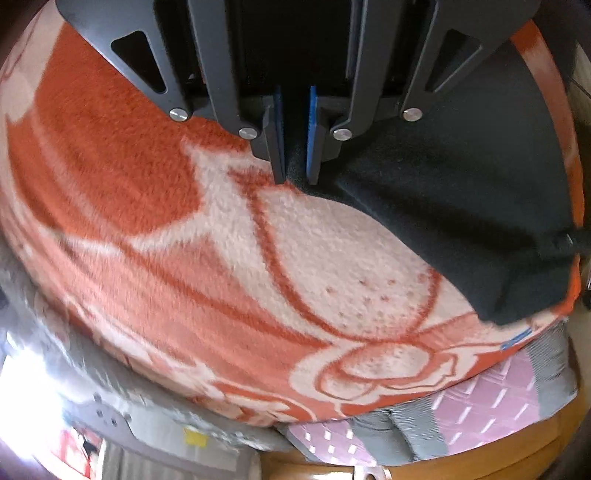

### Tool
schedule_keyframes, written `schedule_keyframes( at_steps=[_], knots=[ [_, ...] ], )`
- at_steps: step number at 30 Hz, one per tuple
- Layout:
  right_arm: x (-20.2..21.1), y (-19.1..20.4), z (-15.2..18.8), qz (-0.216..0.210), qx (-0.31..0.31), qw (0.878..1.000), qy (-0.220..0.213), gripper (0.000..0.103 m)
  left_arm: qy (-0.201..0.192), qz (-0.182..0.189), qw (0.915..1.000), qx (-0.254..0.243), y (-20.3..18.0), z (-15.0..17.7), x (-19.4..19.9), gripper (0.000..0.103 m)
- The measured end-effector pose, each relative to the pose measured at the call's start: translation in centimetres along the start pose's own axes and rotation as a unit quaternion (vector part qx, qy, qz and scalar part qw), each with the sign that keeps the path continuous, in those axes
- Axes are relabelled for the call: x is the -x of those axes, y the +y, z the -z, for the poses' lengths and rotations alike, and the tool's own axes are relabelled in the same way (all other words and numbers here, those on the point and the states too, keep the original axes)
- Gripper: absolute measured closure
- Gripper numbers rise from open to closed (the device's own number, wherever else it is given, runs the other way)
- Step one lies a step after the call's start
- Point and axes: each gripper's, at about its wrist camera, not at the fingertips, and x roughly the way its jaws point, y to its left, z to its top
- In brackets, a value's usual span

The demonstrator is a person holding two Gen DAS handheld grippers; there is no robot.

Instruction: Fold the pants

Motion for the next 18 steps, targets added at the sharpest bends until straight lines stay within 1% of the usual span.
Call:
schedule_keyframes(
  at_steps=[1, 2, 4, 5, 6, 8, 10, 12, 14, 15, 16, 18],
  knots=[
    [0.6, -0.3, 0.2, -0.004, -0.012, 1.0, -0.005, 0.082, -0.002, -0.001, 1.0, 0.001, 0.1, 0.0, 0.2, 0.073],
    [1.3, -0.7, 0.4, -0.002, -0.025, 1.0, -0.01, 0.08, -0.007, -0.003, 1.0, 0.006, 0.3, 0.0, 0.7, 0.07],
    [3.4, -1.6, 1.0, 0.004, -0.052, 0.998, -0.02, 0.064, -0.021, -0.009, 0.9996, 0.018, 0.6, 0.1, 2.2, 0.06],
    [4.6, -2.2, 1.5, -0.001, -0.068, 0.997, -0.031, 0.059, -0.03, -0.01, 0.9991, 0.026, 1.0, 0.2, 3.0, 0.057],
    [6.2, -3.0, 2.2, -0.01, -0.085, 0.995, -0.046, 0.052, -0.038, -0.012, 0.9987, 0.033, 1.1, 0.3, 3.9, 0.052],
    [9.2, -4.4, 3.8, -0.025, -0.115, 0.991, -0.068, 0.05, -0.056, -0.006, 0.9973, 0.047, 1.4, 0.5, 5.8, 0.051],
    [11.5, -5.6, 5.4, -0.036, -0.141, 0.986, -0.083, 0.05, -0.065, 0.005, 0.9968, 0.046, 0.8, 0.7, 7.3, 0.05],
    [13.6, -6.6, 7.2, -0.039, -0.164, 0.981, -0.096, 0.049, -0.068, 0.012, 0.9973, 0.027, -0.9, 0.9, 8.4, 0.047],
    [15.2, -7.4, 9.4, -0.038, -0.187, 0.976, -0.104, 0.049, -0.065, 0.03, 0.9974, 0.001, -3.3, 1.0, 8.9, 0.045],
    [15.9, -8.0, 10.4, -0.037, -0.2, 0.974, -0.104, 0.049, -0.062, 0.039, 0.9973, -0.007, -4.3, 1.0, 8.9, 0.041],
    [16.4, -8.4, 11.6, -0.036, -0.212, 0.971, -0.103, 0.049, -0.058, 0.05, 0.9969, -0.018, -5.6, 1.0, 8.9, 0.04],
    [17.5, -9.5, 14.0, -0.032, -0.243, 0.964, -0.102, 0.049, -0.051, 0.067, 0.9957, -0.04, -8.3, 1.2, 8.6, 0.04]
  ],
)
